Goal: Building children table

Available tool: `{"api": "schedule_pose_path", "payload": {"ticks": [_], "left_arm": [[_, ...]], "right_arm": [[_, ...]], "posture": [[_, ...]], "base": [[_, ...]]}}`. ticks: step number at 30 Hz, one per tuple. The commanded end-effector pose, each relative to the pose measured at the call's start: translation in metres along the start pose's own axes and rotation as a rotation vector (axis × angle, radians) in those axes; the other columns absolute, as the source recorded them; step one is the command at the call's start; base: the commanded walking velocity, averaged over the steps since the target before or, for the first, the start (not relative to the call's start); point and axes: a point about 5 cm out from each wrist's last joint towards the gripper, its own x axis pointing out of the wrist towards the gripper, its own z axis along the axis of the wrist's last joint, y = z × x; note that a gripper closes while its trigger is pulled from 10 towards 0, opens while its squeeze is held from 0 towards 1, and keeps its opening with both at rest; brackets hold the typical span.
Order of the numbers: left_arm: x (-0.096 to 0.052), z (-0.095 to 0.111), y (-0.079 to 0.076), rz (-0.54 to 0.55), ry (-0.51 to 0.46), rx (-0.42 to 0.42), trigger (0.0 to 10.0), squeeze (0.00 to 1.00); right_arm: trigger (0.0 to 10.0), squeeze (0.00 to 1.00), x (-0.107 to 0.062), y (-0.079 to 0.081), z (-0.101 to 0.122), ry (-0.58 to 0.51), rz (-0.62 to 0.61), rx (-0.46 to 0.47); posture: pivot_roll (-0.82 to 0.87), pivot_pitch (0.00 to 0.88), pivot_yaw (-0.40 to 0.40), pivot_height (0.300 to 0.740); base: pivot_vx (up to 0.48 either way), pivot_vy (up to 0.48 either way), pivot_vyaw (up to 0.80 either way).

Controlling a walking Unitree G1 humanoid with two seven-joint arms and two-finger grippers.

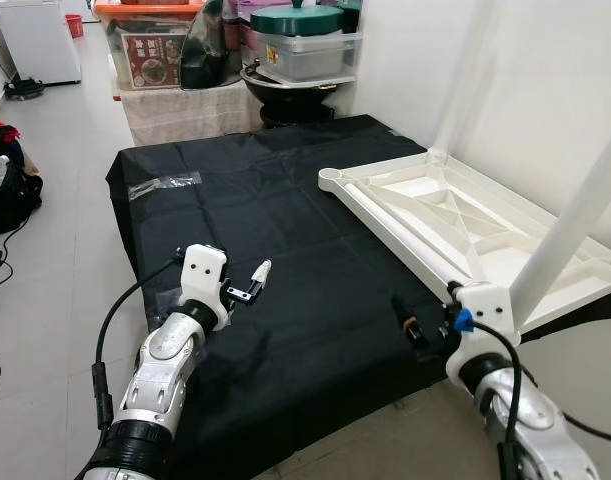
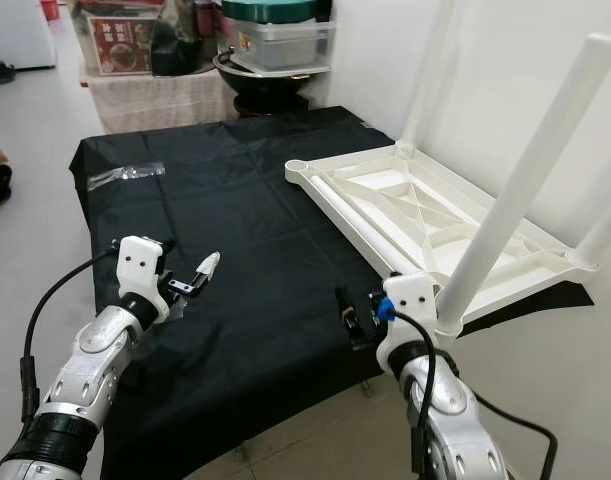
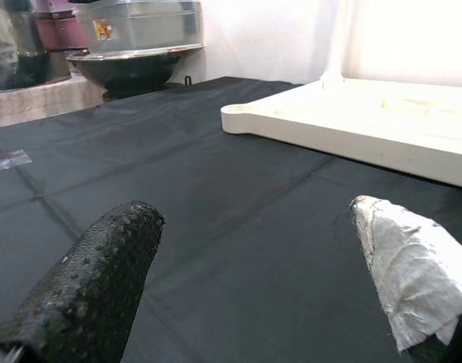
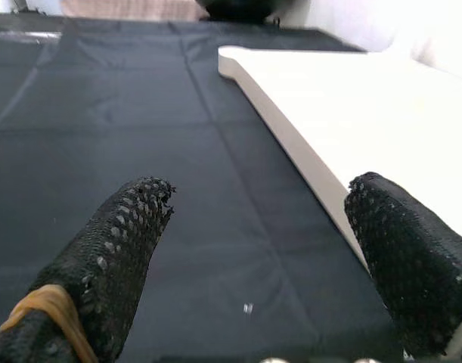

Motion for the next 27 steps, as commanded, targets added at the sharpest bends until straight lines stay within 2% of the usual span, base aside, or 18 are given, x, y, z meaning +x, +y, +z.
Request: {"api": "schedule_pose_path", "payload": {"ticks": [1, 10, 13, 17, 22, 23, 27], "left_arm": [[0.0, -0.001, -0.002, -0.005, 0.001, 0.008, 10.0, 0.0], [0.006, 0.001, -0.006, -0.023, 0.002, 0.014, 10.0, 0.0], [0.006, 0.002, -0.008, -0.025, -0.003, 0.012, 10.0, 0.0], [0.004, 0.003, -0.006, -0.017, -0.015, 0.008, 10.0, 0.0], [0.001, -0.001, -0.004, -0.01, -0.001, 0.02, 10.0, 0.0], [0.001, -0.001, -0.004, -0.01, -0.001, 0.02, 10.0, 0.0], [0.002, 0.0, -0.006, -0.004, -0.002, 0.012, 10.0, 0.0]], "right_arm": [[10.0, 0.0, -0.001, 0.0, -0.005, 0.024, -0.015, 0.006], [10.0, 0.0, 0.004, -0.008, -0.003, 0.011, -0.065, 0.016], [10.0, 0.0, 0.004, -0.015, -0.003, 0.007, -0.092, 0.012], [10.0, 0.0, 0.007, -0.015, 0.0, -0.002, -0.096, 0.016], [10.0, 0.0, 0.016, 0.005, 0.011, -0.052, -0.009, -0.025], [10.0, 0.0, 0.016, 0.005, 0.011, -0.052, -0.009, -0.025], [10.0, 0.0, 0.019, 0.013, 0.013, -0.066, 0.036, -0.045]], "posture": [[0.0, 0.0, -0.065, 0.74], [-0.02, 0.0, -0.042, 0.74], [0.0, 0.0, -0.05, 0.74], [0.0, 0.0, -0.052, 0.74], [0.0, 0.0, -0.062, 0.74], [0.0, 0.0, -0.062, 0.74], [0.0, 0.0, -0.059, 0.74]], "base": [[0.0, 0.0, 0.0], [0.0, 0.0, 0.0], [0.0, 0.0, 0.0], [0.0, 0.0, 0.0], [0.0, 0.0, 0.0], [0.0, 0.0, 0.0], [0.0, -0.414, 0.4]]}}
